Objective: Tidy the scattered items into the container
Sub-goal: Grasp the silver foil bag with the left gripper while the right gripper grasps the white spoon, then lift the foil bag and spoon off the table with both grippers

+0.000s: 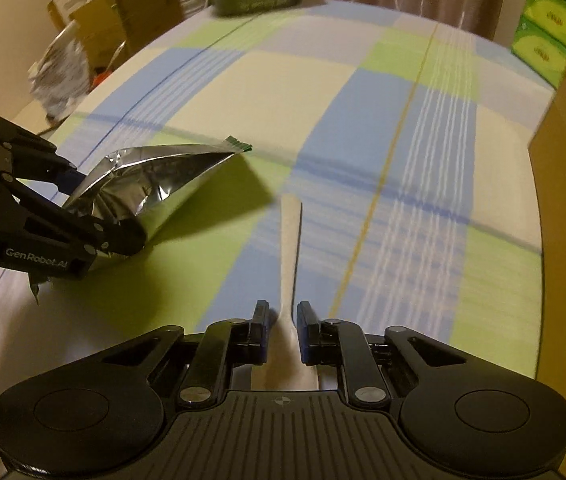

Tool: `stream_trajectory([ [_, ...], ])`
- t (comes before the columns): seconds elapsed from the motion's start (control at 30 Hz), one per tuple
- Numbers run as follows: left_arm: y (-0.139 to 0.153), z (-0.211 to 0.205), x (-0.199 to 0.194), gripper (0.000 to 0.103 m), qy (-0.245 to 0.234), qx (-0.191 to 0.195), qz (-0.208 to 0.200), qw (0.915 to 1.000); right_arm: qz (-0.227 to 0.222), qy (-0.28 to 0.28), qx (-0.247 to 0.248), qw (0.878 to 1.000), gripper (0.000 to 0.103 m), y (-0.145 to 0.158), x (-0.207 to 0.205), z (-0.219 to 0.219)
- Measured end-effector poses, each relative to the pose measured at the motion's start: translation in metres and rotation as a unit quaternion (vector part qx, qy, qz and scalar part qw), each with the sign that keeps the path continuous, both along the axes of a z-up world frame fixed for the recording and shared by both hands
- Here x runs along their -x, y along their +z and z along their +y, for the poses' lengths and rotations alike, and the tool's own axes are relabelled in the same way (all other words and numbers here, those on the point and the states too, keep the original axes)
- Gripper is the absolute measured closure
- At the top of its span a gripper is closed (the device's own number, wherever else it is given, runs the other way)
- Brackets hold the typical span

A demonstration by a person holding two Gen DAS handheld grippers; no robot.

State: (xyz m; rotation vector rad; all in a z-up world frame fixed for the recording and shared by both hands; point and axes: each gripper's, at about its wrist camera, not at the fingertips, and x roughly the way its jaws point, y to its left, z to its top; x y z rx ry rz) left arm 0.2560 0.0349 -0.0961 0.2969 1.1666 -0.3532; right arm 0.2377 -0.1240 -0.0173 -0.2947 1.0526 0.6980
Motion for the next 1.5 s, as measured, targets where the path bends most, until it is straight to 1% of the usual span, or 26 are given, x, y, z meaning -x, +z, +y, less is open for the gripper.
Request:
stream_trajectory([
  [0.1, 0.003, -0.01, 0.03, 0.06, -0.008, 0.007, 0.006, 0.9999, 0.009, 0.002, 0.003, 1.0, 0.092, 0.003, 0.019, -0.019],
  [0.3, 0.014, -0.025, 0.076, 0.061, -0.007, 0.017, -0.008, 0.9998, 0.023, 0.01, -0.01, 1.0, 0.089, 0.014, 0.054, -0.047],
  [0.33, 0.016, -0.026, 0.082, 0.058, -0.005, 0.019, -0.011, 0.9997, 0.021, 0.009, -0.013, 1.0, 0.088, 0.016, 0.058, -0.051],
  [0.37, 0.018, -0.027, 0.086, 0.056, 0.006, 0.019, -0.013, 0.9997, 0.017, 0.009, -0.015, 1.0, 0.078, 0.017, 0.063, -0.055],
  [0.4, 0.019, -0.028, 0.091, 0.052, 0.006, 0.022, -0.015, 0.9996, 0.014, 0.009, -0.016, 1.0, 0.059, 0.019, 0.067, -0.057],
  [0.43, 0.02, -0.028, 0.093, 0.049, 0.005, 0.024, -0.015, 0.9996, 0.011, 0.007, -0.017, 1.0, 0.049, 0.019, 0.071, -0.059],
  [0.47, 0.022, -0.028, 0.094, 0.047, 0.003, 0.025, -0.017, 0.9995, 0.008, 0.006, -0.021, 1.0, 0.043, 0.019, 0.076, -0.061],
  [0.5, 0.023, -0.029, 0.094, 0.043, 0.003, 0.027, -0.02, 0.9994, 0.008, 0.008, -0.024, 1.0, 0.043, 0.019, 0.079, -0.063],
  [0.67, 0.023, -0.027, 0.079, 0.042, 0.016, 0.037, -0.02, 0.999, 0.005, 0.01, -0.04, 0.999, 0.043, 0.018, 0.081, -0.054],
  [0.77, 0.02, -0.028, 0.074, 0.041, 0.014, 0.039, -0.018, 0.999, 0.008, 0.01, -0.036, 0.999, 0.043, 0.014, 0.075, -0.049],
  [0.87, 0.016, -0.03, 0.07, 0.041, 0.009, 0.033, -0.013, 0.9993, 0.011, 0.007, -0.022, 1.0, 0.044, 0.006, 0.072, -0.045],
  [0.93, 0.015, -0.029, 0.068, 0.041, 0.009, 0.03, -0.012, 0.9995, 0.009, 0.003, -0.017, 1.0, 0.05, 0.004, 0.072, -0.046],
  [0.97, 0.015, -0.029, 0.068, 0.041, 0.008, 0.03, -0.011, 0.9994, 0.004, 0.005, -0.011, 1.0, 0.058, 0.004, 0.073, -0.046],
  [1.0, 0.016, -0.029, 0.067, 0.041, 0.008, 0.032, -0.011, 0.9994, 0.0, 0.008, -0.009, 1.0, 0.069, 0.004, 0.073, -0.047],
  [1.03, 0.016, -0.028, 0.066, 0.041, 0.007, 0.034, -0.01, 0.9993, -0.002, 0.009, -0.009, 1.0, 0.073, 0.004, 0.074, -0.047],
  [1.23, 0.015, -0.029, 0.062, 0.041, 0.006, 0.036, -0.003, 0.9993, -0.009, 0.019, -0.01, 1.0, 0.073, 0.006, 0.077, -0.048],
  [1.43, 0.007, -0.035, 0.06, 0.041, 0.0, 0.017, 0.007, 0.9998, -0.015, 0.021, -0.013, 1.0, 0.073, 0.009, 0.079, -0.045],
  [1.47, 0.005, -0.037, 0.059, 0.041, 0.007, 0.012, 0.009, 0.9999, -0.015, 0.021, -0.013, 1.0, 0.073, 0.008, 0.079, -0.045],
  [1.5, 0.003, -0.038, 0.058, 0.043, 0.004, 0.006, 0.009, 0.9999, -0.015, 0.022, -0.012, 1.0, 0.073, 0.008, 0.079, -0.045],
])
